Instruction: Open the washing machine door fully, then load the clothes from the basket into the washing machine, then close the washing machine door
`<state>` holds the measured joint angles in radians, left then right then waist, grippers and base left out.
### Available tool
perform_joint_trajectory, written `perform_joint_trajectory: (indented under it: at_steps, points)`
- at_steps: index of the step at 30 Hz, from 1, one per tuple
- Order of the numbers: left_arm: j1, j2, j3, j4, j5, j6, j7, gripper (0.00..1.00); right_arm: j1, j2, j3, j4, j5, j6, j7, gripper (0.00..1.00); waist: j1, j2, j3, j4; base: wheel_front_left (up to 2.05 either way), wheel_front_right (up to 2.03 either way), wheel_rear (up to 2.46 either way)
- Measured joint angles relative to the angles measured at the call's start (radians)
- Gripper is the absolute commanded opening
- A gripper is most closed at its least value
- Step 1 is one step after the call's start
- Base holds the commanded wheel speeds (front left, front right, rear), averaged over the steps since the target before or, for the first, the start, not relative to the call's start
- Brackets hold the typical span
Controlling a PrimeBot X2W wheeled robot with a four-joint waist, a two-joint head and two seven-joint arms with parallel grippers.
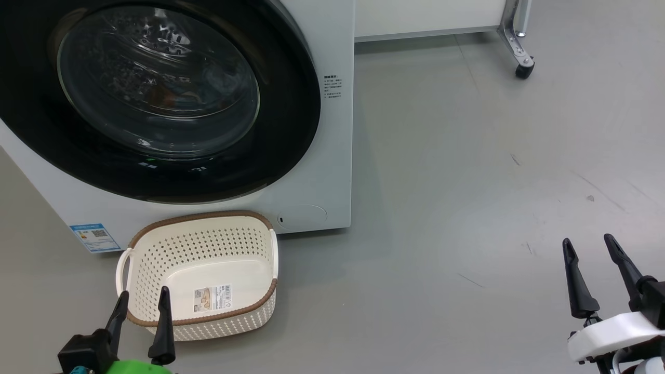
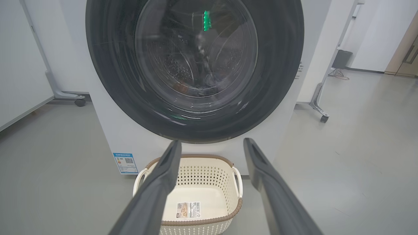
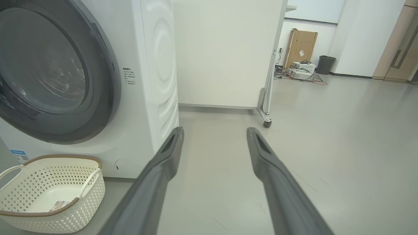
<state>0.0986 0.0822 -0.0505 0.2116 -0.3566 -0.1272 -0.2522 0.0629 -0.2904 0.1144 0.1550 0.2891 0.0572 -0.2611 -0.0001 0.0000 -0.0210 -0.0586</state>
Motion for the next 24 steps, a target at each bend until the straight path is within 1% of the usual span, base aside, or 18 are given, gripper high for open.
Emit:
perform_joint_trajectory:
  at_steps: [1, 4, 14, 15, 20, 24]
  points:
    - [0.005, 0.000, 0.002, 0.000, 0.000, 0.000, 0.000, 1.00, 0.006, 0.005, -0.009, -0.007, -0.002, -0.007, 0.000, 1.00, 0.0000, 0.0000, -0.001, 0.001, 0.00, 0.00, 0.00]
    - [0.009, -0.002, 0.012, -0.004, 0.005, 0.000, 0.000, 1.00, 0.009, 0.010, -0.030, -0.025, -0.012, -0.007, 0.000, 1.00, 0.0000, 0.0000, -0.002, 0.003, 0.00, 0.00, 0.00]
    - [0.023, -0.006, 0.011, -0.022, 0.012, 0.000, 0.000, 1.00, 0.034, 0.031, -0.079, -0.049, -0.043, 0.003, 0.000, 1.00, 0.0000, 0.0000, -0.003, 0.018, 0.00, 0.00, 0.00]
    - [0.026, -0.007, 0.010, -0.020, 0.012, 0.000, 0.000, 0.00, 0.034, 0.035, -0.080, -0.048, -0.044, 0.003, 0.000, 0.00, 0.0000, 0.0000, -0.003, 0.019, 0.00, 0.00, 0.00]
    - [0.036, -0.028, 0.006, 0.033, 0.011, 0.000, 0.005, 0.00, 0.058, 0.081, -0.065, 0.003, -0.044, 0.003, 0.000, 0.00, 0.0000, 0.0000, -0.003, 0.019, 0.00, 0.00, 0.00]
    - [0.042, -0.032, 0.003, 0.036, -0.009, 0.000, 0.012, 0.00, 0.064, 0.090, -0.068, 0.012, -0.022, 0.003, 0.006, 0.00, 0.0000, 0.0000, -0.002, 0.020, 0.00, 0.00, 0.00]
